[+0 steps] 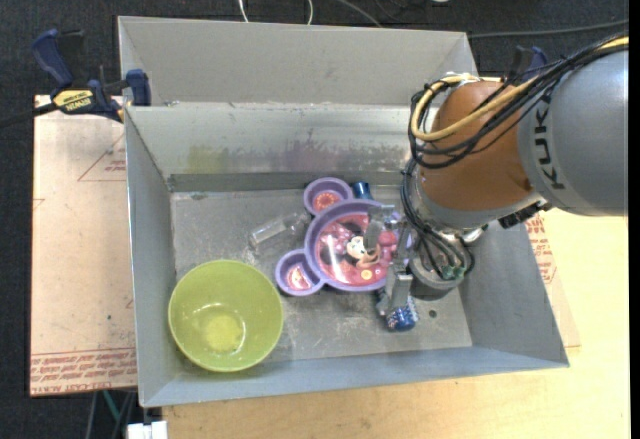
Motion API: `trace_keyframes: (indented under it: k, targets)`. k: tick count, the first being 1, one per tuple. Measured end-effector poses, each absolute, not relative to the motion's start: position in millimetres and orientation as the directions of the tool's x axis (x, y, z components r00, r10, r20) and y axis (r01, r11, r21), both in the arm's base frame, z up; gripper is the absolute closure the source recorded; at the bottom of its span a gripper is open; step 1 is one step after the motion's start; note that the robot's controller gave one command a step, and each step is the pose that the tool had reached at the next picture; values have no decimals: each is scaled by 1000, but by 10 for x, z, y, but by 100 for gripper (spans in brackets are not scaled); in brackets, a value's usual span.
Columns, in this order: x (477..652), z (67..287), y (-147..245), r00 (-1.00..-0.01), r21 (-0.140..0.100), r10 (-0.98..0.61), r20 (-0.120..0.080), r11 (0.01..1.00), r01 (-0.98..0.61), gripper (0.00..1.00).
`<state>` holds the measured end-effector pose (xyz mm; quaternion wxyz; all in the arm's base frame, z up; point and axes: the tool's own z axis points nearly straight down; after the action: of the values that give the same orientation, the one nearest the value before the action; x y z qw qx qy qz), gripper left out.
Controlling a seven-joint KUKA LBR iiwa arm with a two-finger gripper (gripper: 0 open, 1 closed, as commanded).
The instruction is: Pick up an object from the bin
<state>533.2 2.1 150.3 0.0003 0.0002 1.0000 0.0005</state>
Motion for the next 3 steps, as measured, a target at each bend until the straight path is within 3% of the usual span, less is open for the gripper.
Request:
trace_keyframes:
  k: [1, 2, 3]
  targets:
    - [5332, 1503, 21, -1000, 1, 0, -1, 1000, 0, 100]
    - [5333, 1501, 21, -1000, 1, 0, -1, 1000, 0, 100]
    - [5346, 801, 211, -991, 11, -132, 1, 991, -132, 100]
